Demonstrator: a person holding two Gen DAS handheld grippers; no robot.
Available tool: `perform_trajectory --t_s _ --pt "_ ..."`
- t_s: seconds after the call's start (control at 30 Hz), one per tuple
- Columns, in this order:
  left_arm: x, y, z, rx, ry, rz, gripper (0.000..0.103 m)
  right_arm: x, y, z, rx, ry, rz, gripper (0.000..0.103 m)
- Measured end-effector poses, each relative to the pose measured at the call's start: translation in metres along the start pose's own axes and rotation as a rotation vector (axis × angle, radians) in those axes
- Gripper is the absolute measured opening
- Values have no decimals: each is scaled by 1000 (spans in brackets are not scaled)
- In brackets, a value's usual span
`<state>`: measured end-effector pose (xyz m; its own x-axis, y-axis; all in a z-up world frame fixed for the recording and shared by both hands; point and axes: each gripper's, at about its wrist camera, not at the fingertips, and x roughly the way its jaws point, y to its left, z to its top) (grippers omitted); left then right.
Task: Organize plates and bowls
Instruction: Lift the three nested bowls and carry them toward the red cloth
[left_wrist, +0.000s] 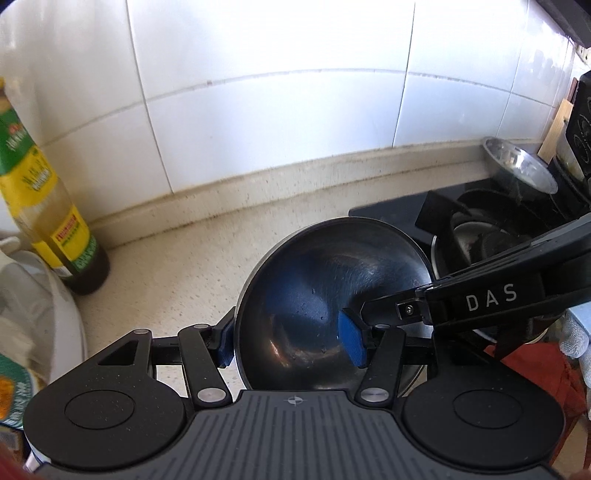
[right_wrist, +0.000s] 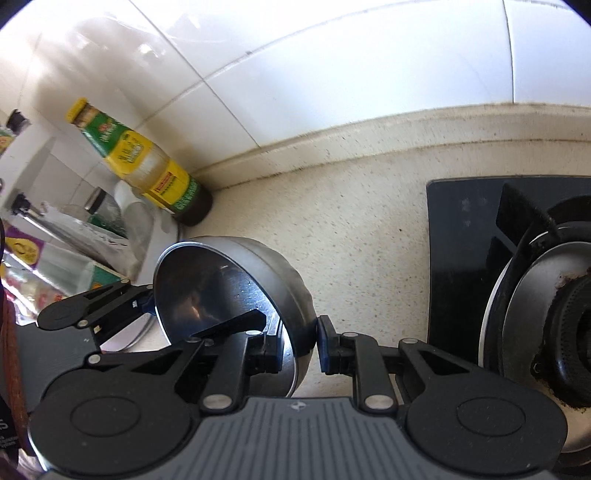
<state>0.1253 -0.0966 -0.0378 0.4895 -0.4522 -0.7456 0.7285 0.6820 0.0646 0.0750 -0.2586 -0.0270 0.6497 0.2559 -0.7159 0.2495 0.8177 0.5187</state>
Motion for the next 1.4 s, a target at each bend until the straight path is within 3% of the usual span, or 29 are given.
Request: perform_trajectory --t_s 0.57,1.07,1.4 --pt "-82 -22 -31 9 -95 53 68 -54 42 -37 -86 -36 41 22" --pt "-114 -25 -75 2 -86 26 68 -65 64 -82 -89 0 23 22" --pt "-113 -24 -92 -9 -48 11 68 -59 73 -99 -75 23 -19 22"
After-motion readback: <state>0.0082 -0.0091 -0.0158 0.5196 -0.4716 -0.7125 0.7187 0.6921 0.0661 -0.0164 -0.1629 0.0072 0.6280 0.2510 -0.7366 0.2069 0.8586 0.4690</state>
